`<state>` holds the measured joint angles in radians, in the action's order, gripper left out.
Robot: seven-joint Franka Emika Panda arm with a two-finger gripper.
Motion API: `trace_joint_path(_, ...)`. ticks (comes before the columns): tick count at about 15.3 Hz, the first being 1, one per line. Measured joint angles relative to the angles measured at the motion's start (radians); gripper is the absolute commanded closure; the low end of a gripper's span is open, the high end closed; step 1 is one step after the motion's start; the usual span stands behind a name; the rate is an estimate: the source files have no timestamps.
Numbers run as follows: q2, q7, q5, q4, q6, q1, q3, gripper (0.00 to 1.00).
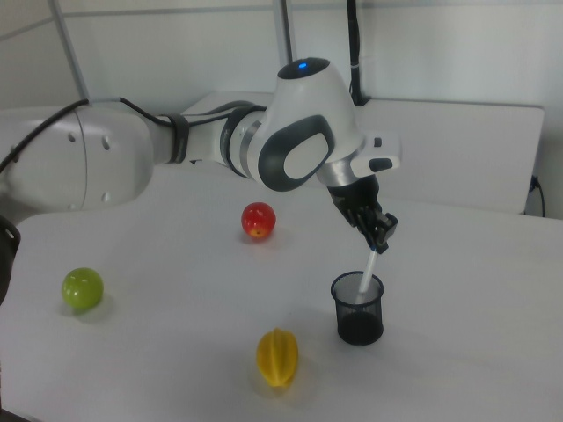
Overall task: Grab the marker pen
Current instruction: 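Lift the marker up out of the pen cup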
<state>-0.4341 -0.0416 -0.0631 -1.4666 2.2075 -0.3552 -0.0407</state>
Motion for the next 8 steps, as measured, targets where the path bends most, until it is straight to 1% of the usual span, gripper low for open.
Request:
trace_joint_path(4, 0.066, 0.0, 0.082, 0.002, -0.007, -0.017, -0.001, 0.85)
trace_joint_path(8, 0.129, 0.0, 0.144, 0.002, -0.096, -0.027, -0.001, 0.85)
